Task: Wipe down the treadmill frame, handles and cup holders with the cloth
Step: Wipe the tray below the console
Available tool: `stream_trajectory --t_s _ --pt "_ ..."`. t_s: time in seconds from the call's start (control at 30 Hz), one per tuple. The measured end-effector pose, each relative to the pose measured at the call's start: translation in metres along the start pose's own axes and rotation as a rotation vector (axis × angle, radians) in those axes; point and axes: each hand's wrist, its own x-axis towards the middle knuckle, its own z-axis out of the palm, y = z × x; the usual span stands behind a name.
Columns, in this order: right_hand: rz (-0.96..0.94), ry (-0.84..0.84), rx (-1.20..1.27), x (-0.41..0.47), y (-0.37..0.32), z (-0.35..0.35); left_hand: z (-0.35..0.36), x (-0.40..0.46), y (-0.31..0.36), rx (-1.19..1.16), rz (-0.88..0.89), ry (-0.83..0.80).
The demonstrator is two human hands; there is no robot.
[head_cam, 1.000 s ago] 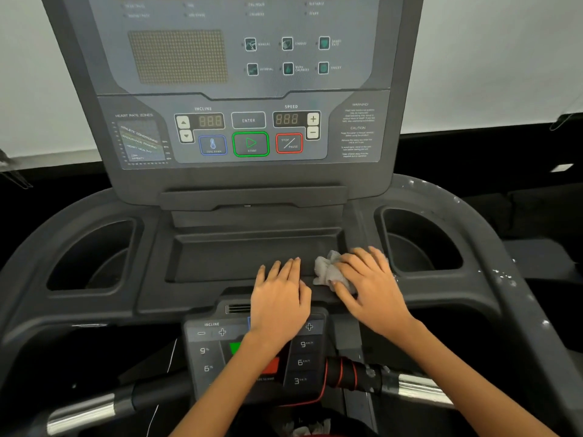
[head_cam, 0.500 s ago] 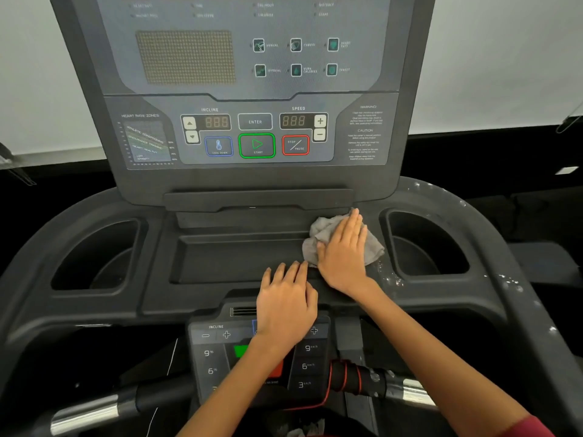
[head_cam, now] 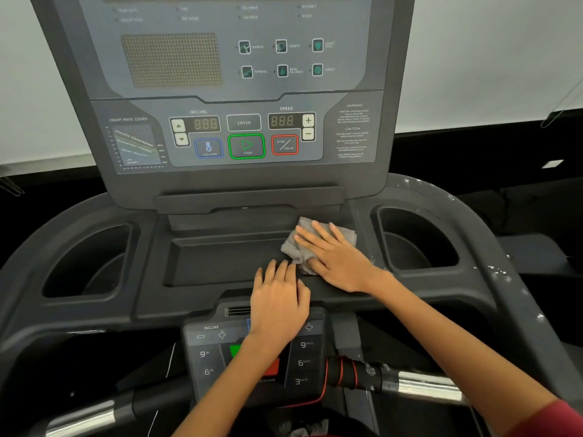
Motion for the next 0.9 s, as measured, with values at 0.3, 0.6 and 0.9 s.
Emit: stream_trajectory --t_s 0.3,0.6,0.9 --pt "0.107 0.275 -0.153 -0.050 0.014 -0.011 0.003 0.002 -0.006 -0.059 0.026 0.002" --pt "0.167 0.387 0.275 -0.089 -0.021 0.027 0.001 -0.001 -0.003 0.002 0.066 -0.002" --pt "0.163 0.413 0.195 -0.099 -0.049 0.045 0.005 -0.007 -0.005 -0.024 0.175 0.055"
